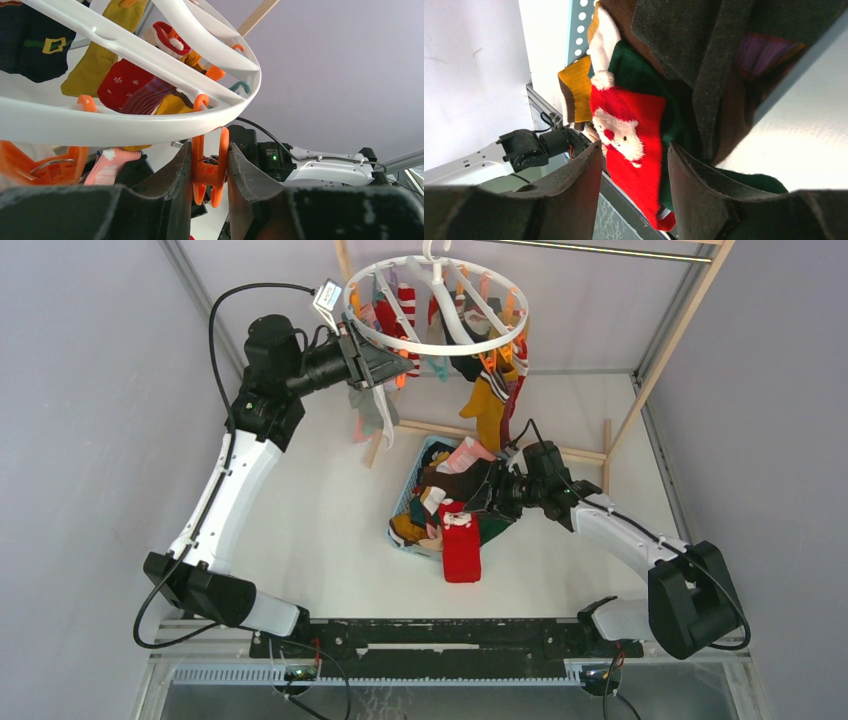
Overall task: Clip the socks to the hanger
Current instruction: Pick up the sock from the bin.
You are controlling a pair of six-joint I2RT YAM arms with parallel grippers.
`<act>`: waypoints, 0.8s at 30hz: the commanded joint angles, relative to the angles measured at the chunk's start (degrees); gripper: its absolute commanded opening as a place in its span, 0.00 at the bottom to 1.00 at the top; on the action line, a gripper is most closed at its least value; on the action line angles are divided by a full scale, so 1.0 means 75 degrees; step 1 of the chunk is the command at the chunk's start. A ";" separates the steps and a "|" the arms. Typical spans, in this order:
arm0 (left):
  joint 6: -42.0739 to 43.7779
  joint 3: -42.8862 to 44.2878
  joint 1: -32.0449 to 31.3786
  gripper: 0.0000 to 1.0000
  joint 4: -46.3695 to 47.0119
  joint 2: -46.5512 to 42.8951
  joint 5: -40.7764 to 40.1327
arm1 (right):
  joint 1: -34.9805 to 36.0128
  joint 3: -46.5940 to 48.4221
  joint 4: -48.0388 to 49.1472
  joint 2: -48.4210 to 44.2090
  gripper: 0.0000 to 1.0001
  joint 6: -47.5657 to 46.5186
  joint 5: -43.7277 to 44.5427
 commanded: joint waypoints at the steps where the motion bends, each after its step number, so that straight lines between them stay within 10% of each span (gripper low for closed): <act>1: -0.0035 0.0128 0.0091 0.00 0.0288 -0.0172 0.0044 | -0.0156 0.0233 -0.0249 -0.0326 0.57 -0.0419 0.0213; 24: -0.0077 0.0042 0.0091 0.00 0.0384 -0.0227 0.0109 | -0.0305 -0.0618 0.3795 0.1316 0.51 0.1847 -0.1424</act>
